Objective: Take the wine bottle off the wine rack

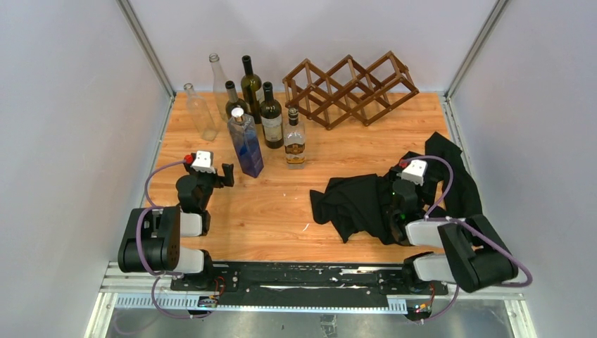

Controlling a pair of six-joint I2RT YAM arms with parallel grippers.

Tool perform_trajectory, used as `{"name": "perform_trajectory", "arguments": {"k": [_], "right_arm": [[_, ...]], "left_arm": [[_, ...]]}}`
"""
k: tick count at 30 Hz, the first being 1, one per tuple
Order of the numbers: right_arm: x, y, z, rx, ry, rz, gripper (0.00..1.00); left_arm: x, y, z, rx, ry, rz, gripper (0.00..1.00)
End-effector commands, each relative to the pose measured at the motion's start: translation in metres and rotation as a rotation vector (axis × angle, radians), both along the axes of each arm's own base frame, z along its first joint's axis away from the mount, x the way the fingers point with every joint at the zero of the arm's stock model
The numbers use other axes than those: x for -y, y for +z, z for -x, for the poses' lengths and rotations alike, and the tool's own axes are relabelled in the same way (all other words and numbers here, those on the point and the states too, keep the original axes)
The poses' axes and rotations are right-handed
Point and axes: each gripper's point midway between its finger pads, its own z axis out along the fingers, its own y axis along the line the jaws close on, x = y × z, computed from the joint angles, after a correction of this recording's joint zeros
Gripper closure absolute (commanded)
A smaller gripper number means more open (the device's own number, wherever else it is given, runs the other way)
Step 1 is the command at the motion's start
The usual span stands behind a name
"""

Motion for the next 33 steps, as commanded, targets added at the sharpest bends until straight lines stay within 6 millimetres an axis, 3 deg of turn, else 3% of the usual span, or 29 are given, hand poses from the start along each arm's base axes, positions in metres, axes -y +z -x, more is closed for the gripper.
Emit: {"name": "perform_trajectory", "arguments": {"k": [1,5,10,13,16,19,21,23,27,33], "right_arm": [[-0.002,0.020,-0.019,0.108,0.026,0.018,0.01],[-0.023,0.013,-0.039,0.029,0.166,0.060,0.00],[-0.023,0.006,-0.058,-0.050,0.194,0.024,0.00],[-0.021,-0.013,-0.072,-0.193,0.221,-0.031,0.00],[-0.020,-0.008,-0.069,-0.154,0.219,-0.034,0.00],[-0.011,-0.007,-0.046,-0.042,0.201,-0.076,0.00],[-0.028,-0.014,-0.034,0.019,0.362,-0.085,0.00],[-0.029,0.007,-0.033,0.162,0.374,-0.029,0.00],[-0.029,-0.014,-0.052,-0.021,0.339,-0.083,0.00],[-0.022,-0.015,-0.056,-0.031,0.344,-0.116,0.00]], "left_arm": [[0.000,0.006,-0.004,0.023,0.005,-0.013,0.00],[-0.001,0.007,-0.004,0.023,0.005,-0.014,0.00],[0.000,0.007,-0.005,0.022,-0.002,-0.019,0.00],[0.000,0.006,-0.004,0.018,-0.002,-0.019,0.00],[0.001,0.006,-0.004,0.020,-0.004,-0.019,0.00],[0.001,0.007,-0.005,0.022,-0.002,-0.019,0.00],[0.001,0.006,-0.004,0.020,-0.003,-0.019,0.00],[0.001,0.007,-0.004,0.021,-0.003,-0.019,0.00],[0.001,0.006,-0.004,0.021,-0.005,-0.019,0.00],[0.001,0.006,-0.005,0.017,-0.004,-0.020,0.00]]}}
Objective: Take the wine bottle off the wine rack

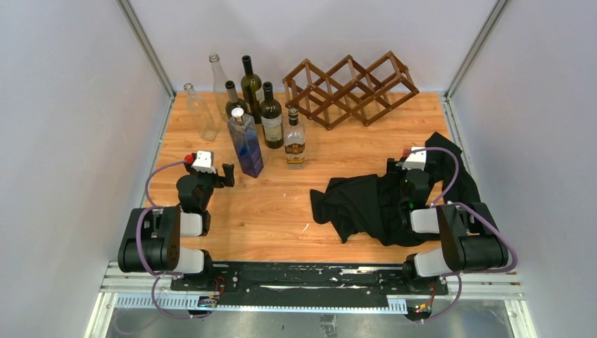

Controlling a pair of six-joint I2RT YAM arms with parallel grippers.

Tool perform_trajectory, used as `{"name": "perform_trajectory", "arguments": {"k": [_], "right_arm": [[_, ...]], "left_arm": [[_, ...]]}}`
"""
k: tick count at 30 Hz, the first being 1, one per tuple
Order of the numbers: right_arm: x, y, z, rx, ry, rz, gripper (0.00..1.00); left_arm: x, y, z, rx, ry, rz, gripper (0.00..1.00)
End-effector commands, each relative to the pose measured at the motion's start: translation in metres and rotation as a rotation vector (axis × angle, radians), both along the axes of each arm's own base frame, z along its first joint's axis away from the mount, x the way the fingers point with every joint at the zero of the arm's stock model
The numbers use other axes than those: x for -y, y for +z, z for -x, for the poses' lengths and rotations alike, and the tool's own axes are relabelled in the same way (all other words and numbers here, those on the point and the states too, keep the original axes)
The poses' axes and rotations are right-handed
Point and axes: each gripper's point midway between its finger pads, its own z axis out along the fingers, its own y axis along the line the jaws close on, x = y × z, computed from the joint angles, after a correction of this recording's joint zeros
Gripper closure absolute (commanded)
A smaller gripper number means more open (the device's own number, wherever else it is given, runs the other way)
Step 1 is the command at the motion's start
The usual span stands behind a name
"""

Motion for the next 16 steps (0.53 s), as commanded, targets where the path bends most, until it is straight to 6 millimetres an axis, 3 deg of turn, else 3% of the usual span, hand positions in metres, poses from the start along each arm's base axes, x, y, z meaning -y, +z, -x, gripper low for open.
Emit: {"name": "perform_trajectory", "arguments": {"k": [1,16], "right_arm": [[-0.0014,-0.0154,0.0055,-0.054,0.020,-0.027,0.00],[-0.0014,-0.0155,0.0054,-0.054,0.021,-0.027,0.00]], "left_arm": [[-0.0002,0.0074,-0.0054,0.023,-0.002,-0.021,0.00],[0.0069,0.0048,-0.0065,0.009,-0.021,-0.053,0.00]]}}
